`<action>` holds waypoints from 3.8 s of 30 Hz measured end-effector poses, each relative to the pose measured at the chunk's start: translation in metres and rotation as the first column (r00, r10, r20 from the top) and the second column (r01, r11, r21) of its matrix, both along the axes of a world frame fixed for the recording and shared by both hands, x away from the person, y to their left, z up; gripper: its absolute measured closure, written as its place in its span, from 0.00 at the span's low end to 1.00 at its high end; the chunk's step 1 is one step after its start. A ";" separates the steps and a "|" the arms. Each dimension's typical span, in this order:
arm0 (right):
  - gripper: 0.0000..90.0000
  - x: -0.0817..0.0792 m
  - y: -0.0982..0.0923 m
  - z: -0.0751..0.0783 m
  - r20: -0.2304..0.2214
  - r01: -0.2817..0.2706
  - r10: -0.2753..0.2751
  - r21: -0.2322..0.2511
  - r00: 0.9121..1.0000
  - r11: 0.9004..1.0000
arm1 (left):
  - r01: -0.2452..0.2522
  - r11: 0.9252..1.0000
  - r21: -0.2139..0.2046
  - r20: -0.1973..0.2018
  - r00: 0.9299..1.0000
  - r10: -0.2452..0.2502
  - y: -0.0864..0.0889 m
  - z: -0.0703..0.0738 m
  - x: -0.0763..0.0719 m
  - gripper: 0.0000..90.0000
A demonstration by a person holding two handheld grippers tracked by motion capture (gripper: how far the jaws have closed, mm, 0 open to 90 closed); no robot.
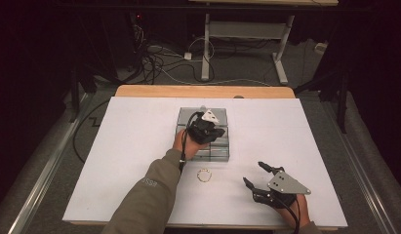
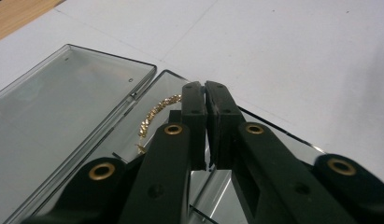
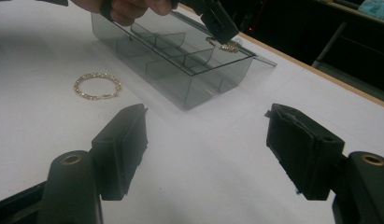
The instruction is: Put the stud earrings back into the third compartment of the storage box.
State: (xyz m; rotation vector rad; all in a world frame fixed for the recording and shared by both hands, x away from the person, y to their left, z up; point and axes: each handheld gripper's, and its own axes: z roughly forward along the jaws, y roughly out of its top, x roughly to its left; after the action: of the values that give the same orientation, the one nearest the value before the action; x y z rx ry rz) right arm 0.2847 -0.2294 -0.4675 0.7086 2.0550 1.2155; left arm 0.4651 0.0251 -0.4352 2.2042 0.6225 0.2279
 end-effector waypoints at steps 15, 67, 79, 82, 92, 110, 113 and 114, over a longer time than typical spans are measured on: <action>0.33 0.000 0.000 -0.001 -0.002 0.002 -0.002 0.000 1.000 1.000 | -0.005 0.999 0.037 0.064 0.998 0.003 0.000 0.011 -0.006 0.90; 0.33 -0.001 0.005 -0.003 -0.018 -0.005 0.005 -0.024 1.000 1.000 | 0.166 0.984 0.059 0.115 0.978 -0.172 0.072 -0.021 -0.145 0.27; 0.34 0.000 0.005 -0.004 -0.022 -0.011 0.011 -0.033 1.000 0.999 | 0.134 0.986 0.102 0.031 0.990 -0.137 0.062 -0.042 -0.134 0.25; 0.34 0.000 0.005 -0.004 -0.022 -0.014 0.014 -0.032 1.000 0.999 | 0.073 0.995 0.067 -0.019 0.997 -0.072 0.064 -0.044 -0.124 0.38; 0.34 -0.001 0.007 -0.005 -0.027 -0.020 0.018 -0.042 0.999 0.999 | -0.021 0.996 0.087 -0.048 0.999 0.026 0.055 -0.046 -0.109 0.66; 0.34 -0.001 0.007 -0.005 -0.022 -0.025 0.024 -0.045 0.999 0.999 | 0.135 0.989 0.062 -0.031 0.991 -0.133 0.050 -0.043 -0.129 0.69; 0.34 -0.001 0.007 -0.004 -0.020 -0.025 0.024 -0.051 1.000 0.998 | 0.141 0.986 0.084 -0.049 0.989 -0.137 0.048 -0.046 -0.128 0.69; 0.34 -0.001 0.007 -0.004 -0.020 -0.024 0.023 -0.050 1.000 0.998 | 0.140 0.987 0.083 -0.055 0.989 -0.136 0.048 -0.046 -0.127 0.70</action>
State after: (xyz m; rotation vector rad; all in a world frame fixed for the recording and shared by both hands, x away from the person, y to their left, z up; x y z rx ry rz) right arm 0.2833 -0.2225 -0.4718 0.6764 2.1078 1.1697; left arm 0.3382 0.0733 -0.4809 2.3318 0.4919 0.1307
